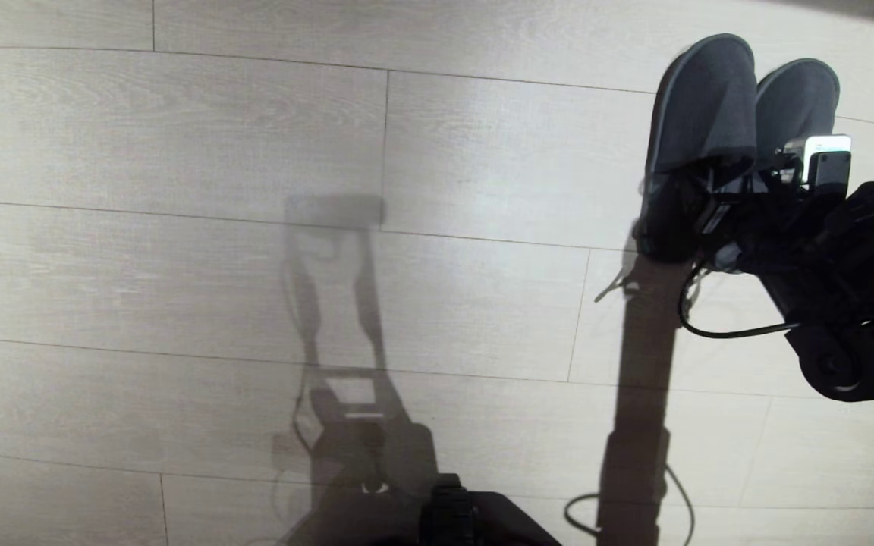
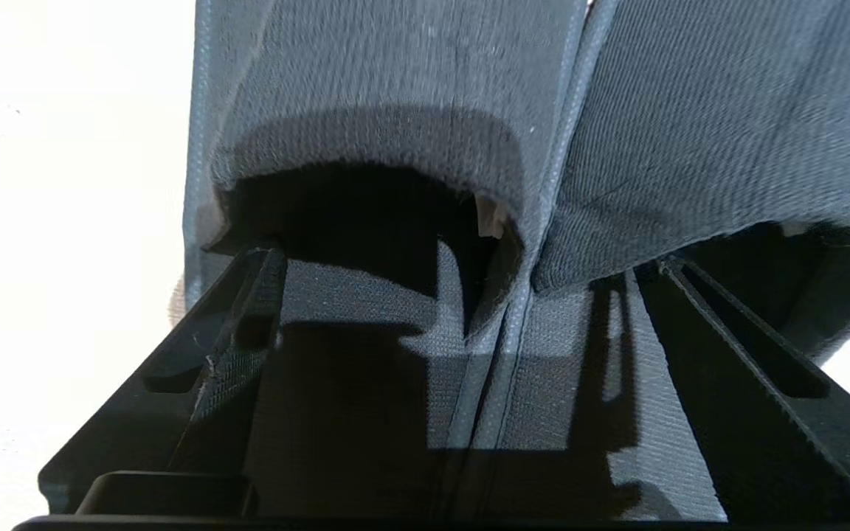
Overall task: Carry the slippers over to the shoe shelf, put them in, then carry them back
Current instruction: Pick up the slippers on the floor
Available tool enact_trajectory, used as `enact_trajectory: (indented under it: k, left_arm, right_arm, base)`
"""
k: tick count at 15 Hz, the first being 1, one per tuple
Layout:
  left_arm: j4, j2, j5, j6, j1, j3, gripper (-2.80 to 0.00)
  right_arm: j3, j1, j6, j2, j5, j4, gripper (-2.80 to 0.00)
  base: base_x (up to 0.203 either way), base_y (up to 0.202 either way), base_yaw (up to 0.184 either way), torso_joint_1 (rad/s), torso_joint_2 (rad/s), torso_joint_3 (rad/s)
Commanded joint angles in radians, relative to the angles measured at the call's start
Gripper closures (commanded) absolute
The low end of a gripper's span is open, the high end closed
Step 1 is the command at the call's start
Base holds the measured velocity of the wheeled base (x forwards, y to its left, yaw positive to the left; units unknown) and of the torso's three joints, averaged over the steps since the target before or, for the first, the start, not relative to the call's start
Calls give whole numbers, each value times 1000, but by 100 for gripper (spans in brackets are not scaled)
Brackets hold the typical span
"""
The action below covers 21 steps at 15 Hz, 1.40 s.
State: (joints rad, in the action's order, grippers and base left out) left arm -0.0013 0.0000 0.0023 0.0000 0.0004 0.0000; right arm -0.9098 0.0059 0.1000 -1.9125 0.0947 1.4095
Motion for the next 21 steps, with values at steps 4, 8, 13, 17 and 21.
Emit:
enact_trajectory:
  k: [4, 8, 13, 17, 21]
  left_arm:
    - [0, -1, 1, 0, 0, 0, 0]
    - [0, 0, 1, 0, 1, 0, 0]
    - [0, 0, 1, -2, 1, 0, 0]
    - [0, 0, 1, -2, 1, 0, 0]
    - [0, -1, 0, -3, 1, 0, 0]
  right_arm:
    - [-54, -21, -1, -44, -1, 18, -280]
    - [-168, -28, -5, -88, -4, 17, -280]
    - [-309, -28, -11, -186, -4, 17, -280]
    - [-385, -29, -17, -223, -26, 26, 0]
    - [-382, -61, -17, -234, -46, 20, 0]
  base:
    - [0, 0, 0, 0, 0, 0]
    - [0, 0, 0, 0, 0, 0]
    - [0, 0, 0, 0, 0, 0]
    - [0, 0, 0, 0, 0, 0]
    - [0, 0, 0, 0, 0, 0]
